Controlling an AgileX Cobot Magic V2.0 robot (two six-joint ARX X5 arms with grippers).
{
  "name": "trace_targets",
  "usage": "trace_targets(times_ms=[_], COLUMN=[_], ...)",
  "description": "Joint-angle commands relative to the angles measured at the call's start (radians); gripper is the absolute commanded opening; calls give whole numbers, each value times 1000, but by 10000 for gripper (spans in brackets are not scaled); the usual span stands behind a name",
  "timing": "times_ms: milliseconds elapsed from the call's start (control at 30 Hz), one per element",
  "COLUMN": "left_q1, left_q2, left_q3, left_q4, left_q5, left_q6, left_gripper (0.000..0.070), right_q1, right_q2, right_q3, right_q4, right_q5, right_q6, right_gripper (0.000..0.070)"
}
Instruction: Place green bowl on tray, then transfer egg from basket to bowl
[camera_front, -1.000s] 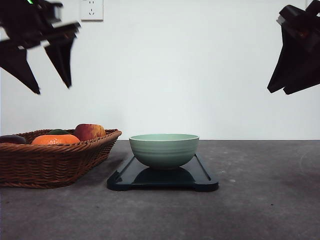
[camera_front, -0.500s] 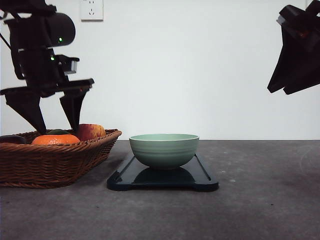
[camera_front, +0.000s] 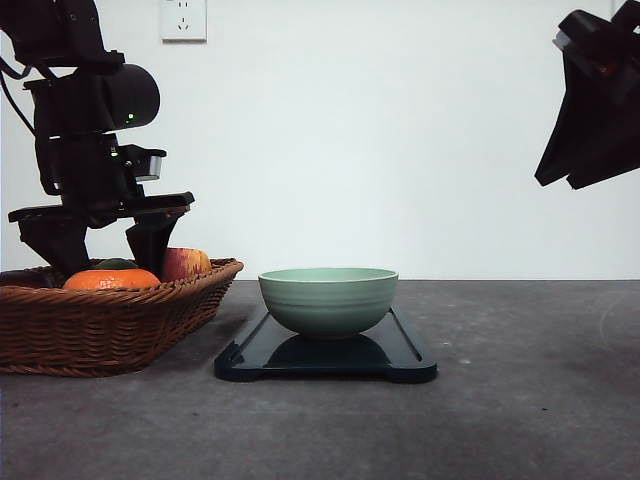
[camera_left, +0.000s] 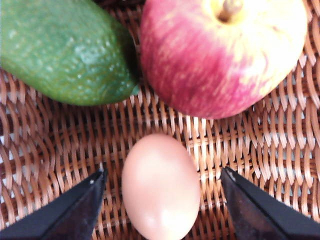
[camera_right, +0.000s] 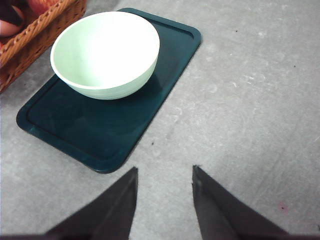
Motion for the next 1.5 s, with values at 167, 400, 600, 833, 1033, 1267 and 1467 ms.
trace_targets(times_ms=[167, 400, 600, 833, 1033, 1267, 1467], left_q1=[-3, -1, -2, -2, -2, -2, -5], left_q2=[25, 46, 51, 51, 35, -70, -223], left_q3=[26, 26, 26, 26, 26, 26, 26], left_q4=[3, 0, -3, -4, -6, -28, -50], left_q5=[-5, -5, -5, -5, -5, -5, -2], left_q6=[11, 10, 9, -5, -6, -6, -10], left_gripper=[416, 421, 413, 213, 212, 212, 212], right_q1=[4, 4, 4, 4, 4, 4, 4], right_q2=[4, 4, 4, 4, 4, 4, 4], right_q3=[6, 6, 6, 6, 6, 6, 6], right_q4=[10, 10, 10, 9, 9, 9, 10], right_q5=[1, 1, 1, 1, 1, 1, 1], right_q6=[4, 4, 13, 18, 18, 18, 18], right_gripper=[213, 213, 213, 213, 213, 213, 213])
